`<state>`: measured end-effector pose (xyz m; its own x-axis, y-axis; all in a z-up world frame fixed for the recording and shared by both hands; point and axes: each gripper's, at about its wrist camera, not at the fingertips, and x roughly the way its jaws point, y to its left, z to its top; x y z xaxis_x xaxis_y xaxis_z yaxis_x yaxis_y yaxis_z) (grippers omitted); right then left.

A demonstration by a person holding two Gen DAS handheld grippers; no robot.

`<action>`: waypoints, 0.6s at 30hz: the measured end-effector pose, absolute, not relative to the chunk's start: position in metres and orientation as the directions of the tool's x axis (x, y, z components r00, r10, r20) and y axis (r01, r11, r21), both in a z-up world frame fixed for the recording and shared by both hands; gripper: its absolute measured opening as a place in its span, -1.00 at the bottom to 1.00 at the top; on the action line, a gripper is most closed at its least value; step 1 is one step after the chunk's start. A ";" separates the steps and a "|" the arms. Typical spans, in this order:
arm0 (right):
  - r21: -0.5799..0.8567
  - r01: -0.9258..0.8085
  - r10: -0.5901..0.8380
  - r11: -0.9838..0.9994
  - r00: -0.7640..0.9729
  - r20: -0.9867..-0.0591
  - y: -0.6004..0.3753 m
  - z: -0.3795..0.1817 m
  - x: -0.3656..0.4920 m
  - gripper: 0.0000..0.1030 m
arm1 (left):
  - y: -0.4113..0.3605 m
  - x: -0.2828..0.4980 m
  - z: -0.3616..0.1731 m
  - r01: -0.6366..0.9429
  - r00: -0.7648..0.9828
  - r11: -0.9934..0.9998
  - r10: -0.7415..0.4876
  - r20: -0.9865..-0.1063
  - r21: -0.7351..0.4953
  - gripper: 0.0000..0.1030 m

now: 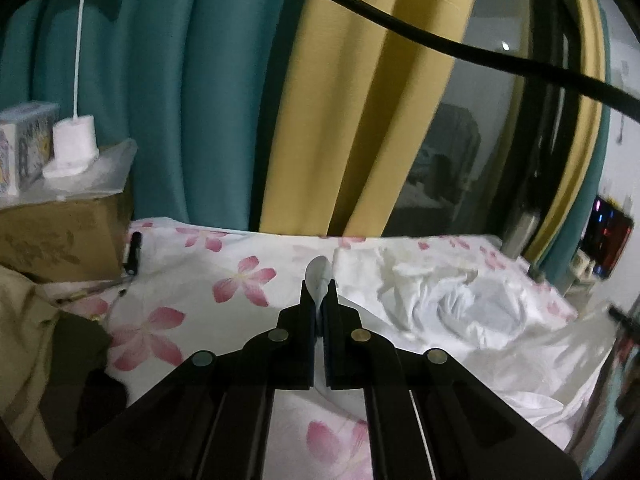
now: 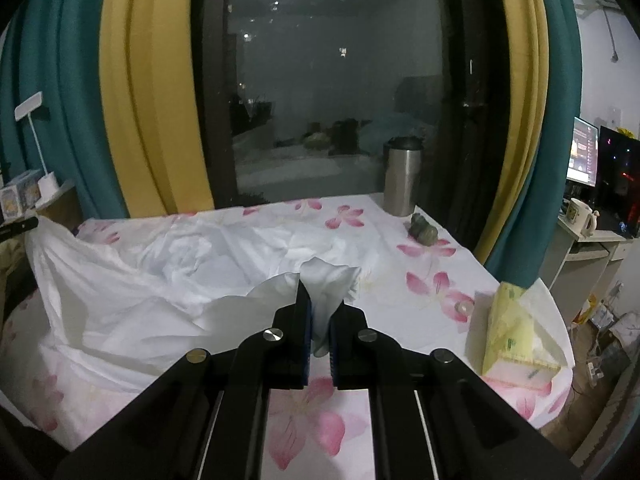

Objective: Fold large clothes

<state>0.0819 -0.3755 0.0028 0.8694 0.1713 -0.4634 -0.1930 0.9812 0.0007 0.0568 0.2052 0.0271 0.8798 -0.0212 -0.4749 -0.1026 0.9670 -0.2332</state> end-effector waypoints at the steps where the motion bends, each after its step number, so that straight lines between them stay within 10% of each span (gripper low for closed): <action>1: 0.005 -0.185 0.167 0.983 0.870 -0.464 -0.378 0.002 0.086 -0.86 | 0.209 0.062 0.027 -0.111 0.883 0.962 -0.021 -0.470 -0.250 -0.94; 18: 0.105 -0.163 0.193 0.981 0.856 -0.480 -0.410 -0.003 0.178 -0.86 | 0.224 0.152 0.014 -0.145 0.891 0.933 -0.022 -0.453 -0.330 -0.94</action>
<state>0.1779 -0.4099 -0.0035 0.8558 0.1935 -0.4797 -0.1628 0.9810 0.1053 0.1522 0.2237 0.0144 0.8912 -0.0222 -0.4531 -0.1447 0.9328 -0.3302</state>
